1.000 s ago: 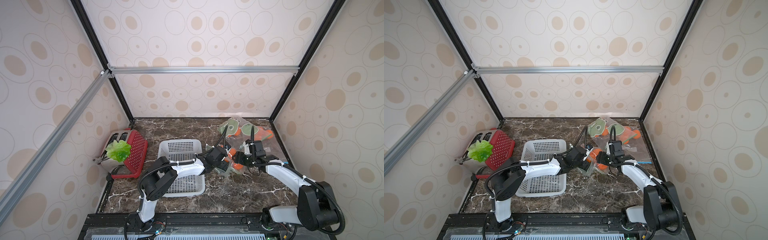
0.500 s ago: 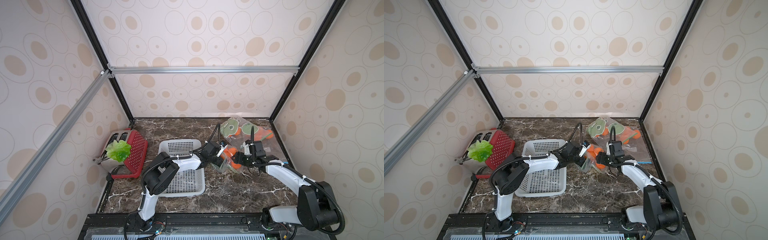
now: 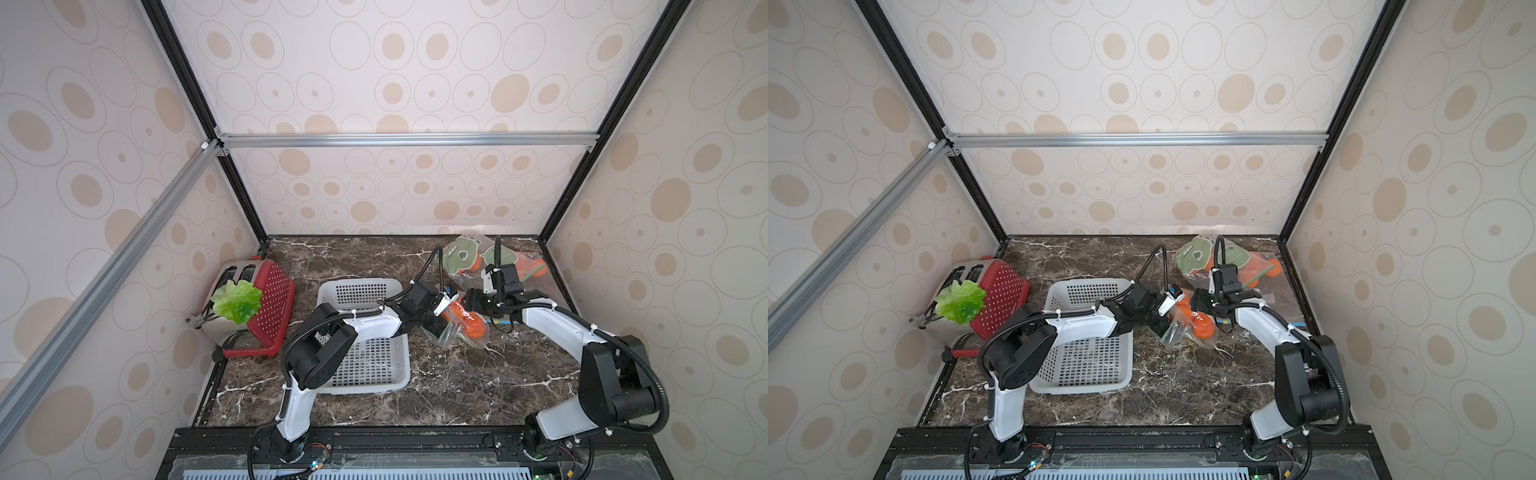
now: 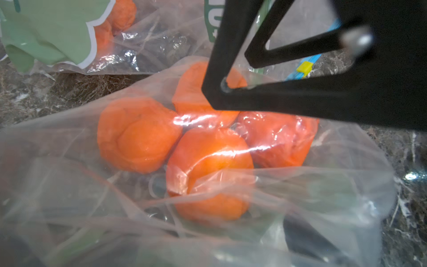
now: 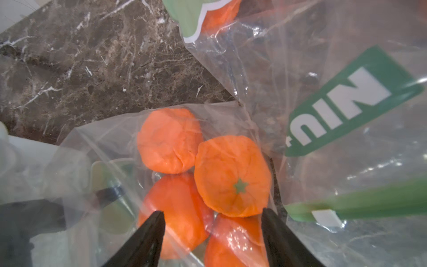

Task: Open the zip-top bag and take out the orange
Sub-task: Pick up the orange from the zipper food storage bag.

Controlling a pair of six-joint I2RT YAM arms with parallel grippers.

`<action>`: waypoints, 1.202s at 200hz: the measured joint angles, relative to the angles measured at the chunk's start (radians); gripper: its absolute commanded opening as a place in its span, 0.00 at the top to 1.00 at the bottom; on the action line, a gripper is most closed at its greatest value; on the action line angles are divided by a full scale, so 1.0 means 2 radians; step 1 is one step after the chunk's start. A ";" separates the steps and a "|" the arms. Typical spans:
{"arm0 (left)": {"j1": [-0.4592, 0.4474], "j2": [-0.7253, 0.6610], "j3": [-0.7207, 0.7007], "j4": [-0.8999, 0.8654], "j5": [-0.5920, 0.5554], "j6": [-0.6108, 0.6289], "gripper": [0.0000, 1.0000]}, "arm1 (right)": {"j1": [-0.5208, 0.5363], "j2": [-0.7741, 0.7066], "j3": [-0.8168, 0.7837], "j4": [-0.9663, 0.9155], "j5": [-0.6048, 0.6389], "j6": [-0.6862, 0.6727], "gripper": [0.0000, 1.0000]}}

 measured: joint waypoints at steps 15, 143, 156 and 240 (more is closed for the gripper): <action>0.000 -0.002 -0.002 0.000 0.002 0.004 0.04 | -0.001 0.015 0.003 -0.004 0.003 -0.002 0.31; 0.002 -0.016 -0.014 0.001 0.007 0.014 0.04 | -0.006 0.002 0.006 -0.006 -0.063 -0.020 0.87; 0.003 -0.016 -0.015 0.003 0.007 0.014 0.04 | -0.006 -0.001 -0.002 -0.002 -0.065 -0.021 0.84; 0.005 -0.016 -0.020 0.011 0.009 0.015 0.04 | -0.006 -0.025 -0.010 -0.012 -0.013 -0.048 0.39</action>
